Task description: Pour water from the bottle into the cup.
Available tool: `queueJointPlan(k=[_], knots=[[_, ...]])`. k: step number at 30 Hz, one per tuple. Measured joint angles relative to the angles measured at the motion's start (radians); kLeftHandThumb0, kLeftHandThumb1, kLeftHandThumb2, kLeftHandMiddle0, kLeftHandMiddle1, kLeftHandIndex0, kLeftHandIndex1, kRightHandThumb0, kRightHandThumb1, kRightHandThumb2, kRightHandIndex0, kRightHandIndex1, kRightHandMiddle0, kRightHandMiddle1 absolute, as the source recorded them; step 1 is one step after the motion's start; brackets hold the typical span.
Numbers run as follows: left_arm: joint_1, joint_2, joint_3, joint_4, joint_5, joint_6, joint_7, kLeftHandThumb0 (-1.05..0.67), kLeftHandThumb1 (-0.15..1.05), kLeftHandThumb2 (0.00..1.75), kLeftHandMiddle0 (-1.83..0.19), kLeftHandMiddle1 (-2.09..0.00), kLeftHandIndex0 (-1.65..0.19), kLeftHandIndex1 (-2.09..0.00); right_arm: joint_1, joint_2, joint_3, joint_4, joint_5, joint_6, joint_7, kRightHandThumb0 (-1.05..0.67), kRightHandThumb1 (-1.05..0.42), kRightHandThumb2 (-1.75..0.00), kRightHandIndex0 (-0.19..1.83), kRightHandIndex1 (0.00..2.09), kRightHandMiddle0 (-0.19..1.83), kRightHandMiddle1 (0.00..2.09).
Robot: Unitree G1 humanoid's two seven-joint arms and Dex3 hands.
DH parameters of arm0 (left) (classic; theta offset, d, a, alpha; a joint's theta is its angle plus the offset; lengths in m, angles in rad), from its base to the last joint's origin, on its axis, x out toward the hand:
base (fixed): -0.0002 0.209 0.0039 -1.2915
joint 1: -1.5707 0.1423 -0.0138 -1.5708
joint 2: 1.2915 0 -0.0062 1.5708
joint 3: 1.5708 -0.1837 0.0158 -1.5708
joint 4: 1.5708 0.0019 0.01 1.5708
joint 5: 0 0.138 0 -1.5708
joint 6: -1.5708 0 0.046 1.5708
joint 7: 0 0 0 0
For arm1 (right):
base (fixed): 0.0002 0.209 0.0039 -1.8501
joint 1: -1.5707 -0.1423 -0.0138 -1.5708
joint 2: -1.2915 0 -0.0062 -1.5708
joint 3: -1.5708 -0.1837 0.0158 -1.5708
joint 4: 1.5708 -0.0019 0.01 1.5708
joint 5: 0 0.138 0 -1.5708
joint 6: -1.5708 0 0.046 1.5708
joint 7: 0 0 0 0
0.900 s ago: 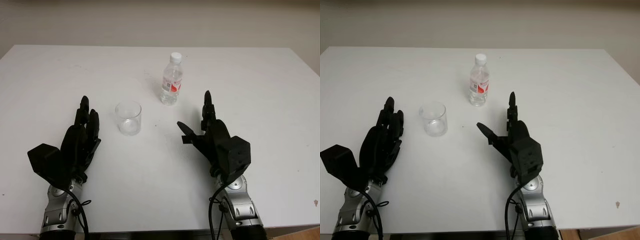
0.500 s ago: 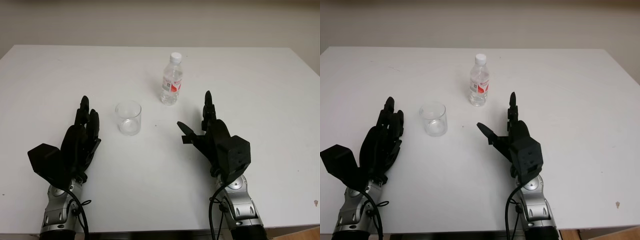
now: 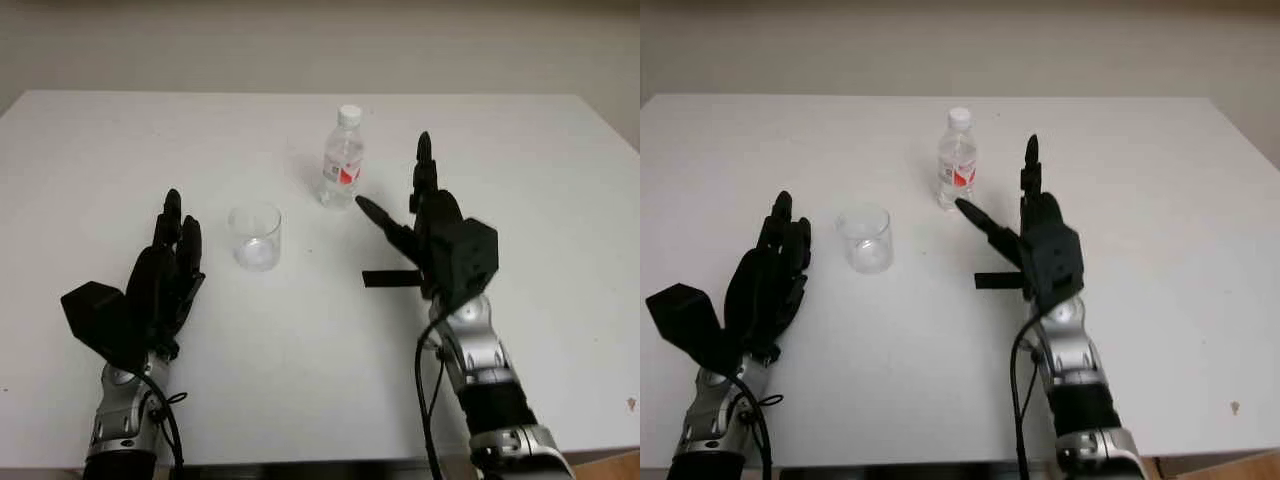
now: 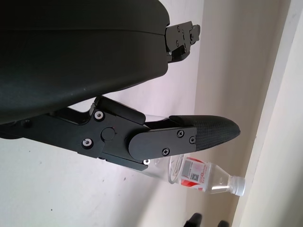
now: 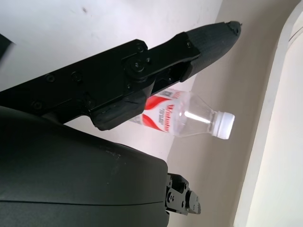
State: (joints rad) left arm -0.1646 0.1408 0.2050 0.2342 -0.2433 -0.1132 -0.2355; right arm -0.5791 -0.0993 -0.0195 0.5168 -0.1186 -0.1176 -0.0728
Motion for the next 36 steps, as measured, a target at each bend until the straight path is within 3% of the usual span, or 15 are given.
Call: queueJointPlan(k=[6,15,26,36], knots=[[0.004,0.0,0.001,-0.005,0.001,-0.004,0.003,-0.77,1.05,0.51,0.18,-0.06,0.18,-0.05,-0.156,-0.015,-0.01,0.291,-0.008,-0.104,-0.037,-0.94,-0.93,-0.05,-0.19,0.0,-0.19,0.0],[0.006,0.0,0.001,-0.006,-0.001,-0.006,0.002,-0.77,1.05,0.51,0.18,-0.05,0.18,-0.05,-0.326,-0.024,-0.007,0.577,-0.021,-0.146,-0.048,-0.95,-0.94,-0.05,-0.19,0.0,-0.19,0.0],[0.011,-0.001,0.003,-0.013,-0.008,-0.004,0.006,-0.77,1.05,0.49,0.17,-0.06,0.16,-0.06,-0.455,-0.032,0.009,0.739,-0.045,-0.116,-0.064,-0.9,-0.93,-0.05,-0.19,0.0,-0.19,0.0],[0.015,0.0,0.003,-0.017,-0.012,-0.004,0.002,-0.76,1.05,0.51,0.17,-0.06,0.17,-0.06,-0.518,-0.031,-0.013,0.787,-0.038,-0.081,-0.081,-0.9,-0.93,-0.05,-0.17,0.01,-0.19,0.0]])
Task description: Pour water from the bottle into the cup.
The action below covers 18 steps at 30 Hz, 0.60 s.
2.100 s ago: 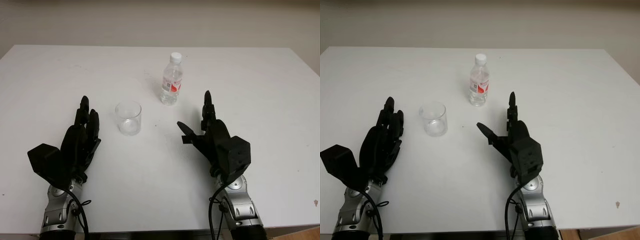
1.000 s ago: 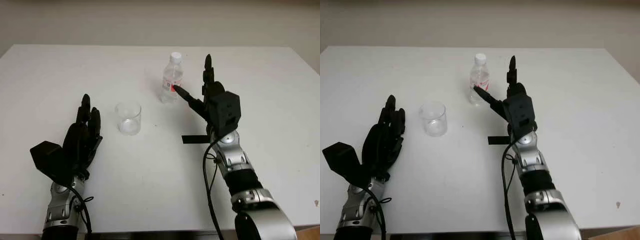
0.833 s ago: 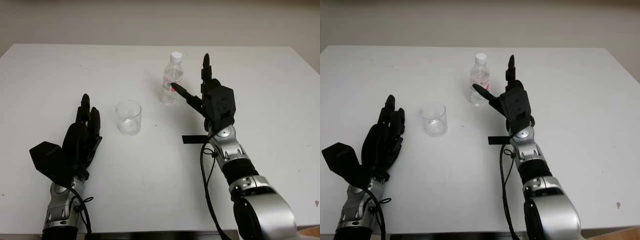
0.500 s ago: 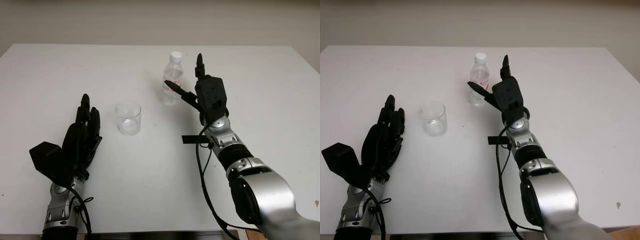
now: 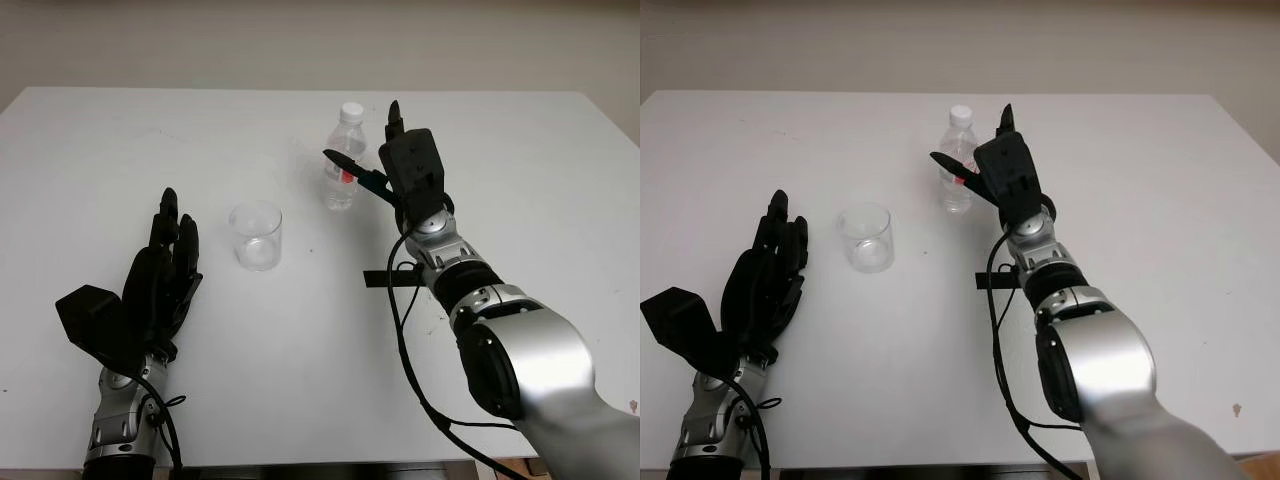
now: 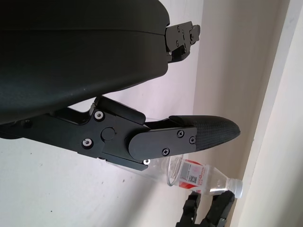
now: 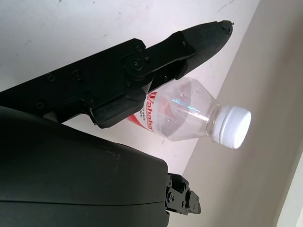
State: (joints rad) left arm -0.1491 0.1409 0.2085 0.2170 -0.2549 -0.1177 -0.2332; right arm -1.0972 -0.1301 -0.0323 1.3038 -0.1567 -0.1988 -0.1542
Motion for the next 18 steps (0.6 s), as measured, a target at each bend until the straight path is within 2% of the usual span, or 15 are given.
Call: queueJointPlan(k=[2,5,10,12,14,15,17,18], knots=[[0.006,0.001,0.0,-0.006,0.0,0.001,0.0,-0.77,1.05,0.5,0.16,-0.06,0.16,-0.06,-0.002,0.004,-0.008,0.011,0.003,0.004,-0.001,-0.9,-0.93,-0.05,-0.19,0.0,-0.19,0.0],[0.012,0.007,0.001,-0.014,0.0,0.008,0.0,-0.77,1.05,0.5,0.16,-0.06,0.16,-0.06,-0.002,0.011,-0.024,0.016,0.013,0.012,-0.003,-0.89,-0.93,-0.05,0.04,0.13,-0.19,0.0],[0.025,0.015,0.001,-0.03,0.002,0.017,0.002,-0.77,1.05,0.5,0.16,-0.06,0.15,-0.06,-0.002,0.017,-0.048,0.023,0.028,0.024,-0.01,-0.85,-0.92,-0.05,0.03,0.14,-0.19,0.0],[0.025,0.017,0.001,-0.03,0.003,0.019,0.001,-0.77,1.05,0.5,0.16,-0.05,0.15,-0.06,-0.002,0.02,-0.057,0.024,0.032,0.024,-0.015,-0.85,-0.91,-0.05,-0.11,0.65,-0.19,0.0],[0.025,0.018,0.001,-0.03,0.003,0.019,0.001,-0.77,1.05,0.5,0.15,-0.06,0.15,-0.06,-0.002,0.023,-0.063,0.024,0.033,0.024,-0.018,-0.83,-0.91,-0.05,-0.18,0.7,-0.19,0.0],[0.025,0.019,0.001,-0.03,0.004,0.019,0.002,-0.77,1.05,0.49,0.15,-0.06,0.14,-0.06,-0.002,0.024,-0.064,0.025,0.033,0.024,-0.02,-0.82,-0.9,-0.05,-0.18,0.56,-0.19,0.0],[0.026,0.023,0.001,-0.03,0.005,0.019,0.002,-0.77,1.05,0.49,0.15,-0.06,0.14,-0.06,-0.002,0.026,-0.064,0.026,0.03,0.024,-0.023,-0.82,-0.89,-0.05,-0.09,0.51,-0.19,0.0],[0.026,0.024,0.002,-0.031,0.005,0.02,0.002,-0.77,1.05,0.49,0.14,-0.06,0.13,-0.06,-0.002,0.027,-0.063,0.027,0.027,0.024,-0.025,-0.82,-0.88,-0.05,-0.09,0.71,-0.19,0.0]])
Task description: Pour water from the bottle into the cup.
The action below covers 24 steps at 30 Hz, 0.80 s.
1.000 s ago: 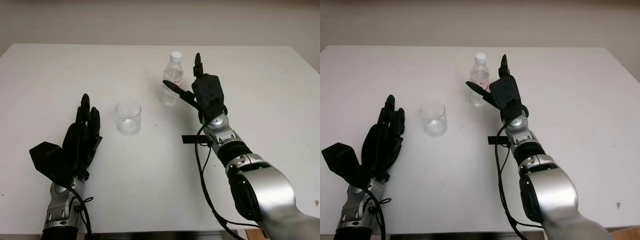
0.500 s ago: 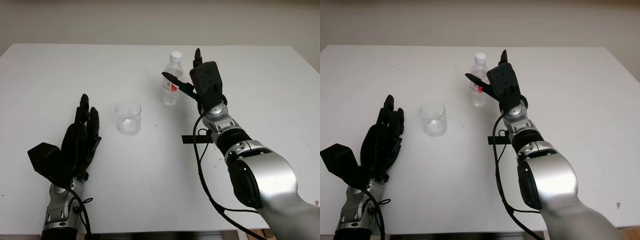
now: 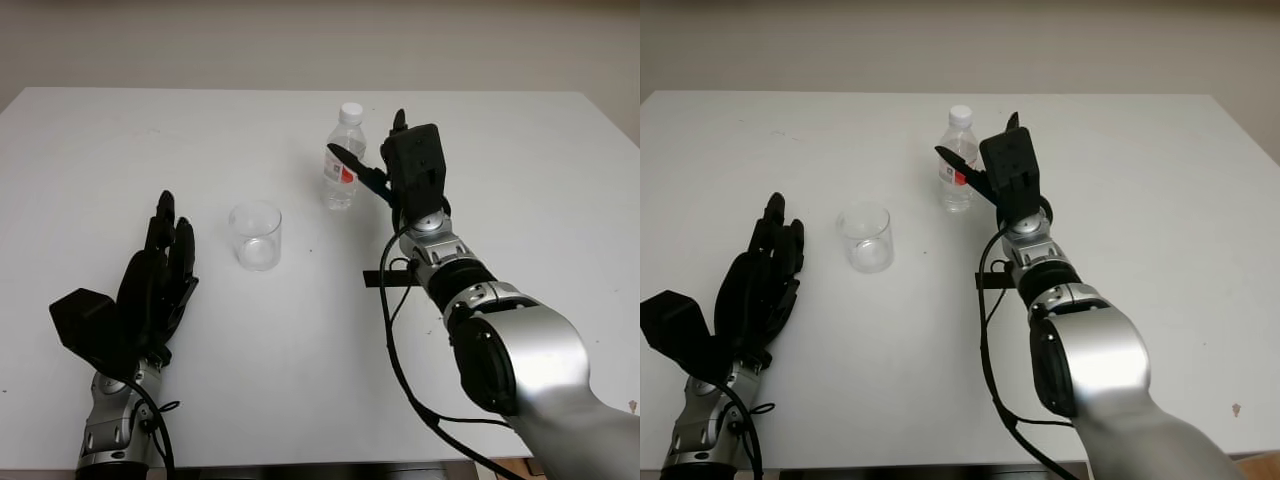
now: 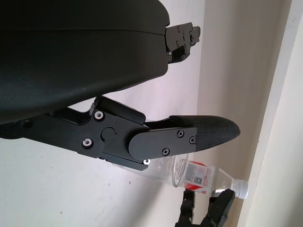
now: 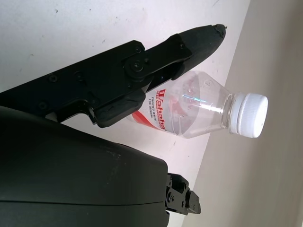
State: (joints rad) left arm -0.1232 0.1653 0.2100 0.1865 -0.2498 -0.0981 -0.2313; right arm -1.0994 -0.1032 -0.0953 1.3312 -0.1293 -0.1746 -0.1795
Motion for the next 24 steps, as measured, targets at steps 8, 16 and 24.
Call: queueJointPlan(k=[8,16,24], knots=[[0.031,0.009,0.009,-0.04,0.0,0.023,0.001,-0.78,1.05,0.47,0.13,-0.06,0.12,-0.07,0.0,0.007,0.021,0.008,-0.039,0.023,-0.005,-0.86,-0.87,-0.05,-0.13,1.0,-0.12,0.06],[0.052,0.012,0.012,-0.071,0.003,0.041,0.004,-0.79,1.05,0.45,0.13,-0.06,0.11,-0.06,0.0,0.025,0.061,0.019,-0.088,0.036,0.001,-0.9,-0.86,-0.05,-0.1,0.2,-0.06,0.07],[0.061,0.01,0.013,-0.077,0.008,0.036,0.013,-0.78,1.05,0.44,0.12,-0.06,0.11,-0.06,0.0,0.034,0.088,0.021,-0.12,0.044,-0.009,-0.85,-0.84,-0.05,-0.09,1.06,0.02,0.07]])
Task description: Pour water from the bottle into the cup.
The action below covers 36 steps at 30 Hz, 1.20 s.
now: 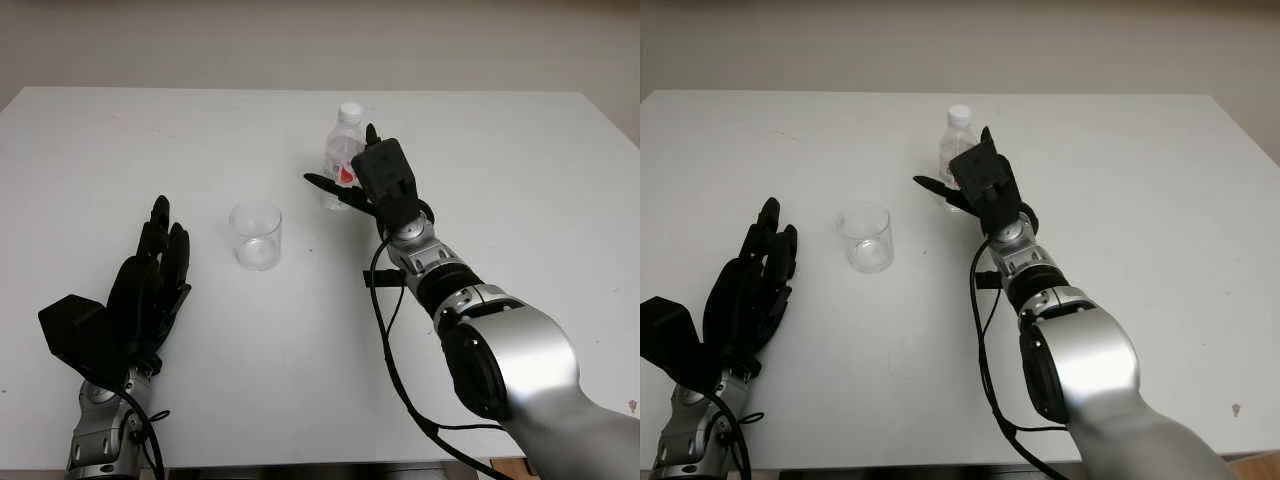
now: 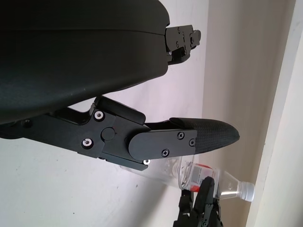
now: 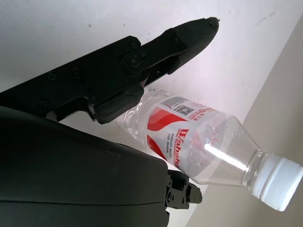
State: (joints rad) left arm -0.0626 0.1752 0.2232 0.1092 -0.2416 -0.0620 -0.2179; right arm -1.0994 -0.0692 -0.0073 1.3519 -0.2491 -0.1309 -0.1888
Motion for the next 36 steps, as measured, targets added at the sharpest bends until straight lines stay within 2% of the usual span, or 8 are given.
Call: queueJointPlan(k=[4,8,10,12,14,18,24,36], knots=[[0.006,0.0,0.002,-0.001,0.0,-0.006,0.0,-0.77,1.05,0.45,0.11,-0.06,0.11,-0.06,0.0,0.013,0.008,0.0,-0.01,-0.001,-0.018,-0.77,-0.84,-0.05,0.0,0.37,0.15,0.09],[0.012,0.001,0.004,-0.007,-0.001,-0.008,-0.002,-0.77,1.05,0.45,0.11,-0.06,0.11,-0.06,0.0,0.027,0.008,0.0,-0.013,-0.002,-0.043,-0.64,-0.85,-0.06,0.28,0.36,0.35,0.19],[0.014,0.003,0.005,-0.008,-0.001,-0.008,-0.005,-0.76,1.05,0.45,0.12,-0.05,0.11,-0.05,0.0,0.033,0.007,0.001,-0.012,-0.002,-0.052,-0.59,-0.87,-0.06,0.33,0.54,0.4,0.34],[0.014,0.004,0.005,-0.008,-0.001,-0.007,-0.006,-0.76,1.05,0.45,0.11,-0.05,0.11,-0.05,0.0,0.036,0.004,0.002,-0.009,-0.002,-0.057,-0.56,-0.9,-0.05,0.18,1.05,0.22,0.94],[0.015,0.007,0.005,-0.008,-0.001,-0.006,-0.007,-0.76,1.05,0.45,0.11,-0.06,0.11,-0.05,0.0,0.039,0.001,0.005,-0.005,-0.002,-0.059,-0.53,-0.92,-0.06,0.11,1.27,0.12,1.26],[0.015,0.012,0.005,-0.008,0.0,-0.004,-0.006,-0.76,1.05,0.45,0.1,-0.06,0.1,-0.06,0.0,0.043,-0.011,0.005,0.005,-0.002,-0.06,-0.49,-0.94,-0.06,0.09,1.59,0.14,1.58],[0.015,0.013,0.005,-0.008,0.0,0.0,-0.003,-0.75,1.05,0.44,0.09,-0.06,0.09,-0.06,0.002,0.049,0.002,0.006,-0.016,-0.002,-0.077,-0.52,-1.0,-0.06,0.32,2.03,0.27,1.84],[0.016,0.018,0.005,-0.009,0.001,0.003,-0.005,-0.75,1.05,0.44,0.1,-0.05,0.1,-0.05,0.001,0.048,0.056,0.005,-0.082,0.005,-0.104,-0.51,-1.05,-0.24,0.81,2.09,0.6,2.09]])
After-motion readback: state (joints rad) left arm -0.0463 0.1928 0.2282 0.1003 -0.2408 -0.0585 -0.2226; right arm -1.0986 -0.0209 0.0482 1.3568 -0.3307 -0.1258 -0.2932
